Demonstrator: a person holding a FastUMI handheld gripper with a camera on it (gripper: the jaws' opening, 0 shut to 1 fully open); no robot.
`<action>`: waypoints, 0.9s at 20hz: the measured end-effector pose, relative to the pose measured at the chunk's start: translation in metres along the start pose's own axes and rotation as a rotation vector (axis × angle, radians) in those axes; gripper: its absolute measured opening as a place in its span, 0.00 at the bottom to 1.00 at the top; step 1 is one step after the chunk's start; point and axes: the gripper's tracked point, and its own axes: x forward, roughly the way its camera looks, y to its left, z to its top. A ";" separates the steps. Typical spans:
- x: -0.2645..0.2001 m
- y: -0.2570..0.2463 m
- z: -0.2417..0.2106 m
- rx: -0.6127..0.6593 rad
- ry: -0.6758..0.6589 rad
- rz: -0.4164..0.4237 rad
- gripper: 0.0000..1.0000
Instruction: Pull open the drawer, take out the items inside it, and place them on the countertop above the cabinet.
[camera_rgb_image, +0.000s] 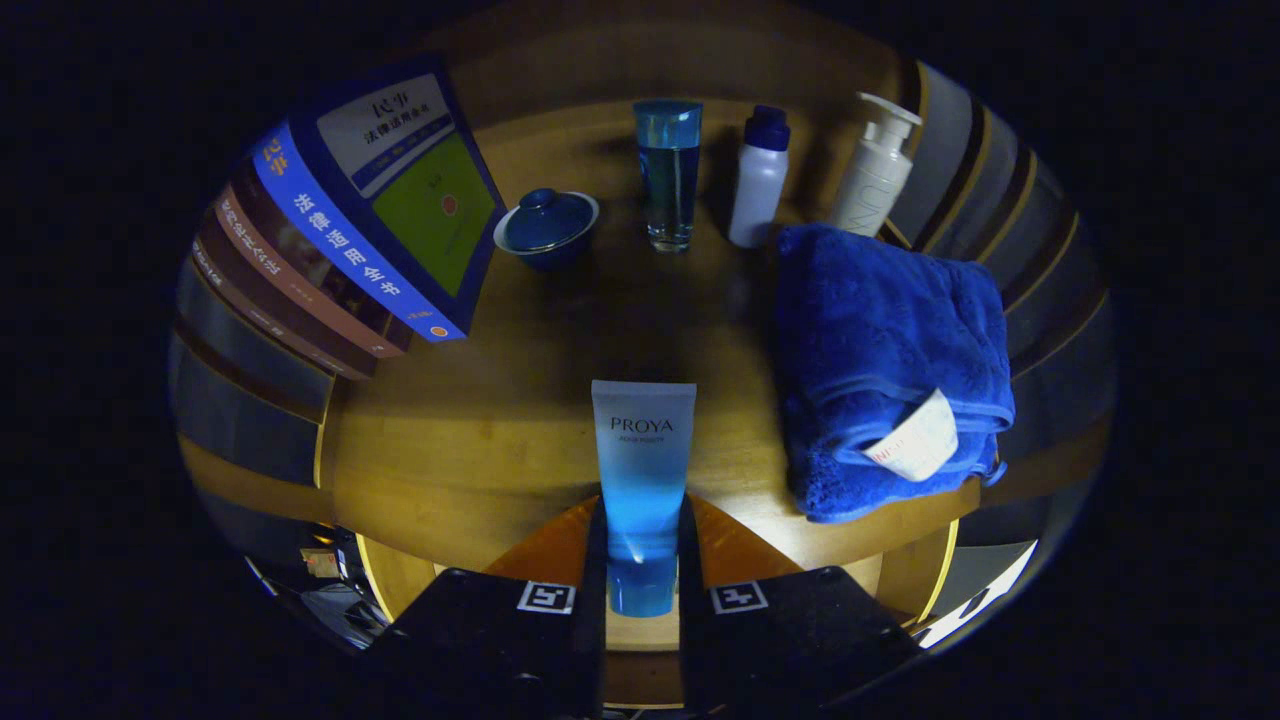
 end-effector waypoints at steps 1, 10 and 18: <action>0.003 0.001 0.001 -0.007 0.008 0.001 0.34; -0.008 -0.001 -0.002 -0.004 -0.050 0.033 0.72; -0.089 0.027 -0.041 -0.012 -0.252 0.186 1.00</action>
